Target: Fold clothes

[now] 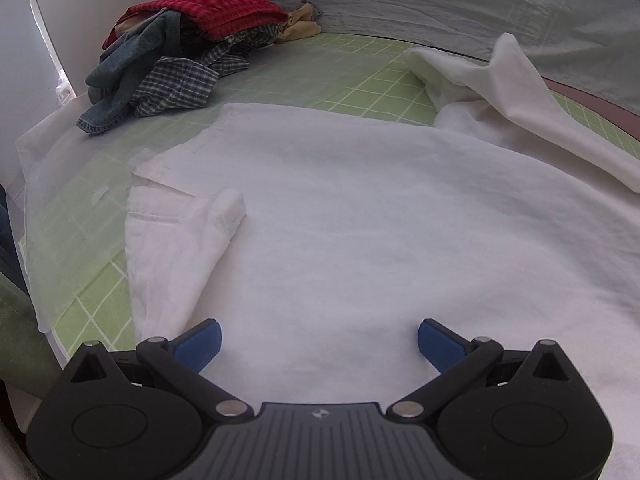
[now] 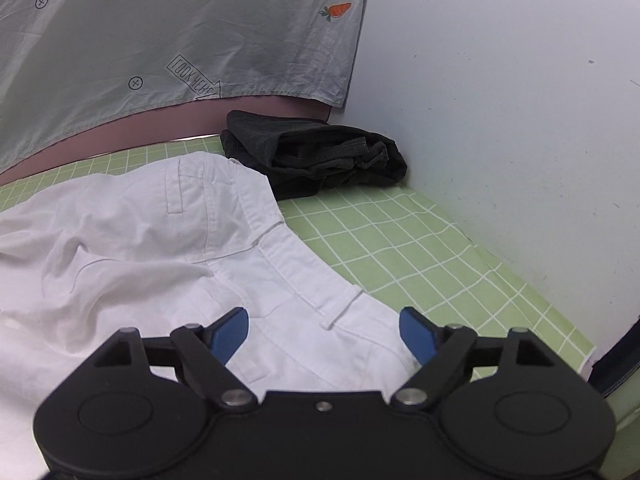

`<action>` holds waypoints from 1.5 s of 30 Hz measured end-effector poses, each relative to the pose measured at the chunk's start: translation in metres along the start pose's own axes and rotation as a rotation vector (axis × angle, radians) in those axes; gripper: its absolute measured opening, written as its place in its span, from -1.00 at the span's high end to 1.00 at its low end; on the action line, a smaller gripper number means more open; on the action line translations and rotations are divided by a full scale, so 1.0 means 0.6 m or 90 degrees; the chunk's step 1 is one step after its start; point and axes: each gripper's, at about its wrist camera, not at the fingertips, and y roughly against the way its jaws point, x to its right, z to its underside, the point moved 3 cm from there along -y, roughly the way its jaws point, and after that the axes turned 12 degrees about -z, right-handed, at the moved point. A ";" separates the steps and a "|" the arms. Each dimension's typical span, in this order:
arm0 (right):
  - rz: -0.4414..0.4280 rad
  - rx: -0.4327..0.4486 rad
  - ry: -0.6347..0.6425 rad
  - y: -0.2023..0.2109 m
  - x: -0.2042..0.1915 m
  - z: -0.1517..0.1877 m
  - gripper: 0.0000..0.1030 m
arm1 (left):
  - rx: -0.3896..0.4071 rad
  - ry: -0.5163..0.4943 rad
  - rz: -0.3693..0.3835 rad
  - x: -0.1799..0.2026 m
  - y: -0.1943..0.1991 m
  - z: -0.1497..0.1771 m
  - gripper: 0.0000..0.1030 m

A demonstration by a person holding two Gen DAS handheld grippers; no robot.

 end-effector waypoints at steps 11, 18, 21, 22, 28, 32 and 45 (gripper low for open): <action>0.047 -0.008 0.004 0.075 -0.221 0.068 -0.68 | 0.015 -0.090 0.018 -0.146 -0.074 -0.065 -1.00; 0.006 -0.026 -0.023 0.084 -0.370 0.086 -0.69 | -0.014 -0.081 -0.001 -0.236 -0.092 -0.079 -1.00; -0.011 -0.036 -0.019 0.091 -0.405 0.095 -0.70 | -0.016 -0.064 -0.032 -0.263 -0.102 -0.091 -1.00; -0.015 -0.039 -0.016 0.094 -0.416 0.099 -0.71 | -0.016 -0.049 -0.022 -0.270 -0.107 -0.098 -1.00; -0.009 -0.052 -0.023 0.101 -0.430 0.112 -0.73 | 0.013 -0.033 0.021 -0.249 -0.115 -0.131 -1.00; 0.006 -0.062 -0.044 0.094 -0.415 0.114 -0.73 | 0.014 -0.033 0.065 -0.207 -0.112 -0.143 -1.00; 0.021 -0.061 -0.091 0.028 -0.417 0.073 -0.83 | 0.078 -0.107 0.125 -0.053 -0.123 -0.253 -1.00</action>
